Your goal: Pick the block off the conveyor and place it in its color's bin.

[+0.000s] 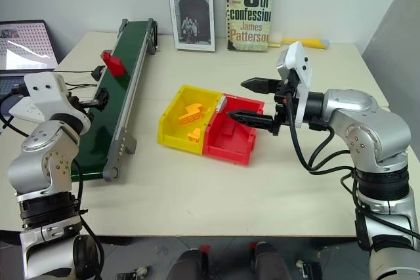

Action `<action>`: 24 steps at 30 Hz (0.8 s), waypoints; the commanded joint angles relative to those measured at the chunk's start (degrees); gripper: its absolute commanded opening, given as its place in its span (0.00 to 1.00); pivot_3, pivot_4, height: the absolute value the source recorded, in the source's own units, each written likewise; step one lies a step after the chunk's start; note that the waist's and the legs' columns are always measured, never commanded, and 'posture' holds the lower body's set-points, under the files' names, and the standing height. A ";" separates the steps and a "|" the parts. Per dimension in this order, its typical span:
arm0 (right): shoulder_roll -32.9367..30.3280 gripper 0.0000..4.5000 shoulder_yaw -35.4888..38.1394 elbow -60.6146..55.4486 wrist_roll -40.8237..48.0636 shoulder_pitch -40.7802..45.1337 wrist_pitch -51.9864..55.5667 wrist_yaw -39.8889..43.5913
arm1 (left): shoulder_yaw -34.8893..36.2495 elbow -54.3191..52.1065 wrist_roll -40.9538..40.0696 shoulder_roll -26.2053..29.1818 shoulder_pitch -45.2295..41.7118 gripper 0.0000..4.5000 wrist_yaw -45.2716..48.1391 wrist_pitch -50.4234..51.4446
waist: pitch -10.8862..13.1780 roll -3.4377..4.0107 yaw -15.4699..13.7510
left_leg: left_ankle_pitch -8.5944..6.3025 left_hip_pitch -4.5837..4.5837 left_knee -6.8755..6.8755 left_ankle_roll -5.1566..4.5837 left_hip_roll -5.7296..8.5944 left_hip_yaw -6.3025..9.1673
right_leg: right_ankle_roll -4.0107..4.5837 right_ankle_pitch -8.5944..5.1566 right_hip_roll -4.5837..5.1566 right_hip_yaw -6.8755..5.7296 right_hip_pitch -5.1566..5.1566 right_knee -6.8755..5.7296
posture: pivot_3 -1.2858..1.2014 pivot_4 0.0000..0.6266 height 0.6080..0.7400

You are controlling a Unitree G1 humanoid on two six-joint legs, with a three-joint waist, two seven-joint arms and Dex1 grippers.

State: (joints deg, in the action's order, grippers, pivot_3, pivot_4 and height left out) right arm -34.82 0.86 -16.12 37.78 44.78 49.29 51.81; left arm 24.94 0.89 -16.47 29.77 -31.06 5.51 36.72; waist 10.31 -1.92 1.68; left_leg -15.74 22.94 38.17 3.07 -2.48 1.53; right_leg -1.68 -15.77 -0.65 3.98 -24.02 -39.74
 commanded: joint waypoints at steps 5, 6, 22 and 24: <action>-0.46 1.00 1.42 -3.90 2.11 0.85 0.42 -1.46 | 0.24 0.73 0.06 -1.23 -1.84 1.00 -1.16 -2.76 | 0.00 0.00 -0.01 | 0.00 0.00 0.00 0.00 0.00 0.00 | 0.00 0.00 0.01 0.00 0.00 0.00 | 0.52 0.24 1.00; -0.51 1.00 1.48 -3.97 2.31 0.87 0.53 -1.60 | 0.45 1.05 -0.03 -1.40 -2.02 1.00 -1.42 -2.74 | 0.00 0.00 -0.01 | 0.00 0.00 0.00 0.00 0.00 0.01 | 0.00 0.00 0.00 -0.01 0.00 0.00 | 0.52 0.24 1.00; -1.03 1.00 1.81 -4.45 3.90 1.17 1.65 -3.01 | 0.47 3.02 -0.40 -2.56 -0.98 0.96 -2.59 -1.19 | 0.00 0.00 -0.01 | 0.00 0.00 0.00 0.00 0.00 0.00 | 0.00 0.00 0.01 -0.01 0.00 0.00 | 0.52 0.24 1.00; -1.12 1.00 1.79 -4.41 4.06 1.23 1.72 -3.18 | 0.72 2.82 -0.77 -2.70 -0.68 0.90 -2.69 -0.47 | 0.00 0.00 -0.01 | 0.00 0.00 0.00 0.00 0.00 0.00 | 0.00 0.00 0.01 0.00 0.00 0.00 | 0.52 0.24 1.00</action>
State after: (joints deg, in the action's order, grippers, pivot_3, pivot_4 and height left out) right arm -35.20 0.89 -18.80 40.69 44.77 51.14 48.80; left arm 24.97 5.04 -16.65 27.11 -31.83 3.13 35.84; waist 10.31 -1.92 1.68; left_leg -15.74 22.94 38.17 3.07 -2.48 1.53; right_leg -1.68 -15.77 -0.64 3.98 -24.02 -39.74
